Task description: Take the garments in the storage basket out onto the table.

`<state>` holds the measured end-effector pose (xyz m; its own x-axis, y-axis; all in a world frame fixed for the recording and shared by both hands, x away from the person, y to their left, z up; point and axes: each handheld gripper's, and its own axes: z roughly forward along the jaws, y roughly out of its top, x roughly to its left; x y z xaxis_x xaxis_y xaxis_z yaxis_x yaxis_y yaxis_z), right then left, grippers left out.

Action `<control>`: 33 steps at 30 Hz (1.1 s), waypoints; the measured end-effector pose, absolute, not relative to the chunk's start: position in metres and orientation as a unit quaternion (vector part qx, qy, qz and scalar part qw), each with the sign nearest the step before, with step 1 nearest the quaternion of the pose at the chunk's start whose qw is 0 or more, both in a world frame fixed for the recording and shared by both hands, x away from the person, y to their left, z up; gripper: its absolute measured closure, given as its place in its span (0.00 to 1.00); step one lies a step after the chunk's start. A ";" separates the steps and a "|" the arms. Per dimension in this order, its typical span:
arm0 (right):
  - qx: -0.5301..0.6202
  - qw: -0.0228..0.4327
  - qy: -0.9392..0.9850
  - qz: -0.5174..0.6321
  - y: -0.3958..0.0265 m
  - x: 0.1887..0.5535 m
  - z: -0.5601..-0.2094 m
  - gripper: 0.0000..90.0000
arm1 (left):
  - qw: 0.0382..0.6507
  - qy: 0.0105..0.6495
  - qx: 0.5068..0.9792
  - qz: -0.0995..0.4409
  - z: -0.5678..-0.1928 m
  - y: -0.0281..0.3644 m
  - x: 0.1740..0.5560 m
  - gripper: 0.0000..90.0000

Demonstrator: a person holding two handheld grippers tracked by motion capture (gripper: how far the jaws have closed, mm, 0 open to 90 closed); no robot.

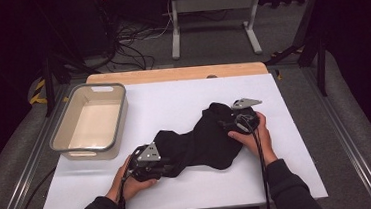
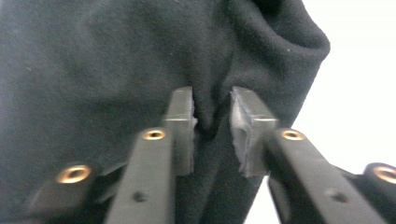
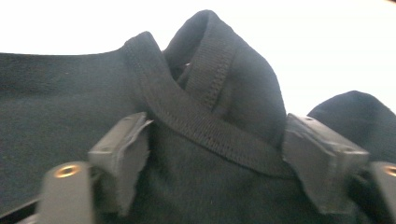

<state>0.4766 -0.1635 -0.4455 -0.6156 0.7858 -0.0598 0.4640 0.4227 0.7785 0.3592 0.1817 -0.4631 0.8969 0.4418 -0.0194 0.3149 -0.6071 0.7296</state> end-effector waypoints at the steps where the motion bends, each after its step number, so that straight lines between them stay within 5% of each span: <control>1: 0.374 0.199 0.826 0.371 -0.162 0.480 -0.446 0.41 | 0.388 0.210 0.894 0.080 -0.463 0.182 0.359 0.83; 3: 0.355 0.191 0.837 0.371 -0.159 0.482 -0.446 0.57 | 0.391 0.200 0.895 0.075 -0.463 0.181 0.359 0.90; 4: 0.336 0.190 0.847 0.364 -0.155 0.480 -0.444 0.75 | 0.392 0.196 0.895 0.078 -0.462 0.181 0.358 0.96; 6: 0.324 0.202 0.851 0.360 -0.152 0.478 -0.440 0.81 | 0.396 0.187 0.896 0.077 -0.459 0.183 0.355 0.98; 20: 0.316 0.299 0.783 0.445 -0.148 0.474 -0.349 0.83 | 0.496 0.148 0.841 0.158 -0.398 0.203 0.320 1.00; 33: 0.352 0.307 0.769 0.435 -0.135 0.505 -0.359 0.84 | 0.485 0.180 0.834 0.192 -0.403 0.204 0.326 0.96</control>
<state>0.5054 -0.1347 -0.3586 -0.5630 0.8095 -0.1664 0.2745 0.3730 0.8863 0.3255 0.2036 -0.4029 0.8613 0.4868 0.1453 0.1140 -0.4639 0.8786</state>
